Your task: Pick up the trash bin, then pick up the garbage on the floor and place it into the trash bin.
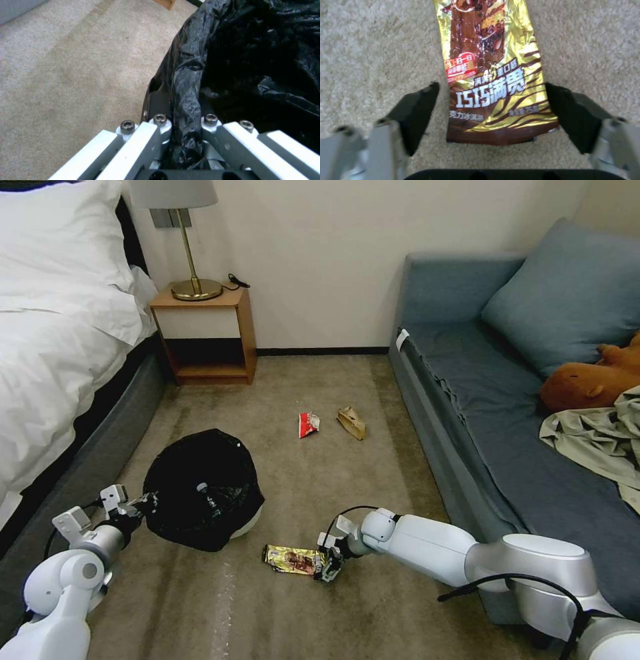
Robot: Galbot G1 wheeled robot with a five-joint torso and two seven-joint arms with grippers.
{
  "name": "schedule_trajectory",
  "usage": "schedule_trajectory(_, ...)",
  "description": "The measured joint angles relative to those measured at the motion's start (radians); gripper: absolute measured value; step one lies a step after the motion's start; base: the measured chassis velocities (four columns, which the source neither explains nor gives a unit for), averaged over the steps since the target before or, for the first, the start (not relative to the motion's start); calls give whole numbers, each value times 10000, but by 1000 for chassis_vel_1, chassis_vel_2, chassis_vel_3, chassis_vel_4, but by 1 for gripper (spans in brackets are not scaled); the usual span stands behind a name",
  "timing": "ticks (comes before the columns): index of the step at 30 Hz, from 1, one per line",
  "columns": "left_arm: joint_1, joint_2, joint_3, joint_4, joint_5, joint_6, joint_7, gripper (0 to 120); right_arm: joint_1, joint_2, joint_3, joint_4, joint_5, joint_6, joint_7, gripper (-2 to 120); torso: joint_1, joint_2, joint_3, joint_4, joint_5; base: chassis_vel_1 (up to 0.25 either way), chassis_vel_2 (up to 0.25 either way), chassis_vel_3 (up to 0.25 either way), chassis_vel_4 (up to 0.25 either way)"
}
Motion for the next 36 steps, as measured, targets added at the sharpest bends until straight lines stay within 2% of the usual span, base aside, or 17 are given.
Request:
schedule_trajectory(3, 14, 0, 0, -1, 3, -2, 0, 4, 0, 4, 0, -7, 0, 0, 24, 73, 0, 0, 0, 0, 0, 0, 0, 0, 0)
schedule_trajectory(5, 44, -3, -5, -14, 6, -1, 1, 4, 0, 3, -1, -45, -25, 15, 27, 61, 0, 0, 0, 1, 0, 0, 0, 0, 0)
schedule_trajectory(6, 44, -3, -5, -14, 6, -1, 1, 4, 0, 3, -1, -45, -25, 15, 27, 61, 0, 0, 0, 1, 0, 0, 0, 0, 0)
schedule_trajectory(7, 50, -7, -11, -20, 7, -2, 1, 4, -3, -3, -1, -68, -46, 67, 27, 54, 0, 0, 0, 0, 0, 0, 0, 0, 0)
schedule_trajectory(8, 50, -7, -11, -20, 7, -2, 1, 4, -3, -3, -1, -68, -46, 67, 27, 54, 0, 0, 0, 0, 0, 0, 0, 0, 0)
schedule_trajectory(10, 53, -26, -13, -35, 15, -2, 2, 4, -3, -19, -1, -68, -53, 104, 27, 44, 1, 0, 0, 0, 0, 0, 0, 0, 0)
schedule_trajectory(11, 53, -26, -13, -35, 15, -2, 2, 4, -3, -19, -1, -68, -53, 104, 27, 44, 1, 0, 0, 0, 0, 0, 0, 0, 0)
schedule_trajectory(14, 51, -75, -12, -73, 36, -2, 3, 4, 17, -50, -1, -48, -53, 161, 23, 28, 0, 0, 0, 0, 0, 0, 0, 0, 0)
schedule_trajectory(18, 51, -84, -12, -75, 41, -2, 3, 4, 28, -59, -1, -41, -51, 174, 23, 22, 0, 0, 0, 0, 0, 0, 0, 0, 0)
schedule_trajectory(19, 54, -90, -12, -78, 56, -2, 3, 4, 44, -87, 2, -20, -47, 217, 25, 13, 0, 0, 0, 0, 0, 0, 0, 0, 0)
schedule_trajectory(22, 55, -90, -21, -77, 69, -2, 4, 4, 118, -172, 3, 105, -2, 222, 55, 1, 0, 0, 0, 0, 0, 0, 0, 0, 0)
schedule_trajectory(33, -59, -88, 18, 55, 117, -3, 13, 4, 545, -747, 16, 888, 475, 157, 485, 0, 0, 0, 0, 1, 1, 0, 0, 0, 0)
schedule_trajectory(36, -157, -56, 81, 141, 155, -6, 15, 4, 887, -1340, 108, 1408, 786, 60, 923, 0, 0, 0, 1, 0, 2, 0, 0, 0, 0)
